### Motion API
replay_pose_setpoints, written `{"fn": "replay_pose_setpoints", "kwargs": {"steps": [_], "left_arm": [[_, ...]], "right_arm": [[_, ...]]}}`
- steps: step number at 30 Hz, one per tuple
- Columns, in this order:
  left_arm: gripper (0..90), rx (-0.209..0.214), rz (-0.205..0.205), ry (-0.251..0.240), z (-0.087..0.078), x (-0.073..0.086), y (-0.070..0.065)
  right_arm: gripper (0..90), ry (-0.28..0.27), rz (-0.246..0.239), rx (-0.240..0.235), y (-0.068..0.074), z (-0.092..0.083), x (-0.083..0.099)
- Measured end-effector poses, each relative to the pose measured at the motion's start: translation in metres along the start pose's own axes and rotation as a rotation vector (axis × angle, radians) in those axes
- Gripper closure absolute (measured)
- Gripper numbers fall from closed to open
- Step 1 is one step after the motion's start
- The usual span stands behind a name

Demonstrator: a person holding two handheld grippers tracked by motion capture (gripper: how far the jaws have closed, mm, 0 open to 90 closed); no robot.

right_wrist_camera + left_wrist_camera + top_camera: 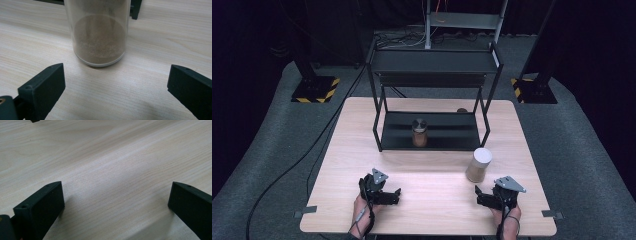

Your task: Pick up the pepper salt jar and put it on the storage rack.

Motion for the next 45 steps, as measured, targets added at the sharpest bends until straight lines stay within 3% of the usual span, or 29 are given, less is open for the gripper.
{"fn": "replay_pose_setpoints", "kwargs": {"steps": [22, 28, 37, 45], "left_arm": [[0.2, 0.003, 0.007, -0.004, 0.0, 0.0, 0.0], [0.1, 0.007, 0.012, -0.003, 0.0, 0.0, 0.0], [0.1, 0.008, 0.013, -0.003, 0.0, 0.0, 0.001], [0.1, 0.008, 0.013, -0.002, 0.0, 0.0, 0.001]], "right_arm": [[0.6, 0.019, -0.017, 0.048, 0.01, 0.003, -0.002], [0.6, -0.021, -0.007, 0.047, 0.01, 0.002, -0.004], [0.4, -0.102, -0.08, 0.025, 0.016, 0.008, -0.029], [0.0, -0.132, -0.118, 0.005, 0.018, 0.022, -0.045]]}}
Point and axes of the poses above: each handheld gripper's, and its own axes: z roughly forward along the jaws, x roughly out of its underside, y roughly to its left, the point moved 2 cm from there along z, roughly forward along the jaws, and after that the axes turned 14 degrees about -x, right-handed, at the moved point
